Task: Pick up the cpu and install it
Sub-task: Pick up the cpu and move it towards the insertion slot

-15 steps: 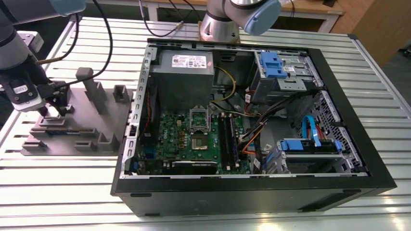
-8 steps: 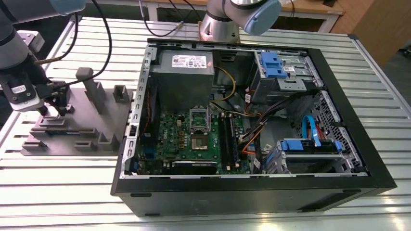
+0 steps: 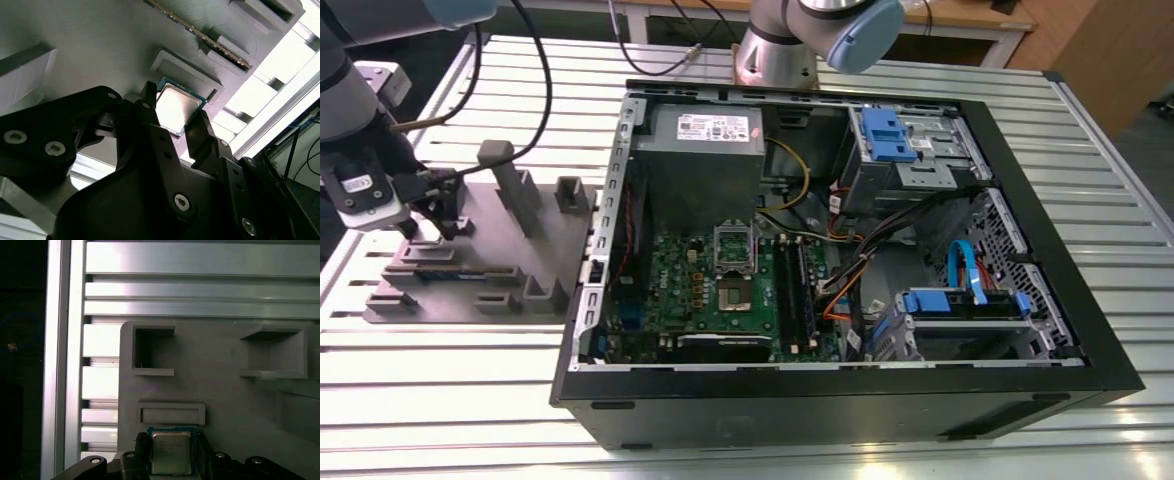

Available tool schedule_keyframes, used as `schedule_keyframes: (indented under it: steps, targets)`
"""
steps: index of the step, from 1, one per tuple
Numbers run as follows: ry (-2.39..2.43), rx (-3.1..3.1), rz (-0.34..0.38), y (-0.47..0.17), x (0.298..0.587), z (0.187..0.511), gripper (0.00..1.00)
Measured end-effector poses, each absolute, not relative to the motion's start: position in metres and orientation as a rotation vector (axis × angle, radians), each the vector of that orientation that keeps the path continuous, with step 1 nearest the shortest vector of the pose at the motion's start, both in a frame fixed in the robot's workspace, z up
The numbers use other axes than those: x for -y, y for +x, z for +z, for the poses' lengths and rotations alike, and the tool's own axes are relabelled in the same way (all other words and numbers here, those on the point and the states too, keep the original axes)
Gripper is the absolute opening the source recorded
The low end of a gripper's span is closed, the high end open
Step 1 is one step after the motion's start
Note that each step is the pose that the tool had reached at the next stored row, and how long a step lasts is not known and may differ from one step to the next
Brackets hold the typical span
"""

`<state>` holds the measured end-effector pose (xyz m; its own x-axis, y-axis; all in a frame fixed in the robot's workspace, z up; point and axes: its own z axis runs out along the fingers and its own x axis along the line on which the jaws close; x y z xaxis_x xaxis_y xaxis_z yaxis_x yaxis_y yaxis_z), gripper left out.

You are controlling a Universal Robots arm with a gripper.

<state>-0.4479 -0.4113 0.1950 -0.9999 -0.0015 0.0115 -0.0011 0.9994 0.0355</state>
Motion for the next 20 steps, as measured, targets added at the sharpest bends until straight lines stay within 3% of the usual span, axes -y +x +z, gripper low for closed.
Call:
schedule_keyframes:
  steps: [20]
  targets:
    - [0.002,3.129,-0.055,-0.4479,0.4113,0.1995,0.47]
